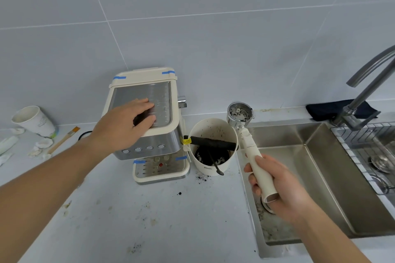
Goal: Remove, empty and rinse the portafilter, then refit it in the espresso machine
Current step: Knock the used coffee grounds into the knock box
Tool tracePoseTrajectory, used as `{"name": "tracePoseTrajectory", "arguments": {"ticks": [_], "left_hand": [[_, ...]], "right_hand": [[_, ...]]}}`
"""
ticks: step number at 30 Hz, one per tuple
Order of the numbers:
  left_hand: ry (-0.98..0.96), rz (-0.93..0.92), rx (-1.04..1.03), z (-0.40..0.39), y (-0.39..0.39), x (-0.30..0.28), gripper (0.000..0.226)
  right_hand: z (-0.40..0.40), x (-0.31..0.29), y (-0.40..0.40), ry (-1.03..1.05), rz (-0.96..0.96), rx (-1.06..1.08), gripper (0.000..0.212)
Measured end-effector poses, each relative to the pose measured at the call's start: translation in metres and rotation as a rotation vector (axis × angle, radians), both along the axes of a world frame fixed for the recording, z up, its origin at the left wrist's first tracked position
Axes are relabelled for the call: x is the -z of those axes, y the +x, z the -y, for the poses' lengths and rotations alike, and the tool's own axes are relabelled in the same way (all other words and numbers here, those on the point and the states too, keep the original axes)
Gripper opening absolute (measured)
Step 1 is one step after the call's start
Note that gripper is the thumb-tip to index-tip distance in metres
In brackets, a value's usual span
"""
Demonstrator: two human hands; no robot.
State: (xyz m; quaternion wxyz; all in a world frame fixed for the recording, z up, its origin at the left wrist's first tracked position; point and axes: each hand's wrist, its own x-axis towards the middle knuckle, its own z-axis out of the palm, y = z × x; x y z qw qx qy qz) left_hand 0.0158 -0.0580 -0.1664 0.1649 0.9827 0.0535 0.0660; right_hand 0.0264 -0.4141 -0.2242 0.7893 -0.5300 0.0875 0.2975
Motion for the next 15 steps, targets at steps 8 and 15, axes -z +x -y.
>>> {"name": "tracePoseTrajectory", "arguments": {"ticks": [8, 15], "left_hand": [[-0.347, 0.091, -0.019, 0.11, -0.007, -0.02, 0.018], [-0.974, 0.04, -0.166, 0.231, 0.017, -0.004, 0.01]], "right_hand": [[0.049, -0.009, 0.029, -0.018, 0.015, -0.024, 0.04], [0.106, -0.015, 0.055, 0.022, 0.041, -0.088, 0.031]]}}
